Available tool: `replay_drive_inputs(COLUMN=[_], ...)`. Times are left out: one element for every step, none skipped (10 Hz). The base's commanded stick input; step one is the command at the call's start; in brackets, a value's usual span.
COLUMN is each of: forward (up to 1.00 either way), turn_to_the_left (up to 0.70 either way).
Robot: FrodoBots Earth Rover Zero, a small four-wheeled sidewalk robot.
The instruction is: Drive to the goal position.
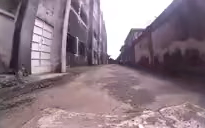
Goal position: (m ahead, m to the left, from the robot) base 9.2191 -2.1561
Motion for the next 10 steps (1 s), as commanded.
replay_drive_inputs(forward=[0.50,0.50,0.50,0.50,0.50,0.50,0.50,0.50,0.50,0.50], turn_to_the_left=[0.00,0.00,0.00,0.00,0.00,0.00,0.00,0.00,-0.50,-0.50])
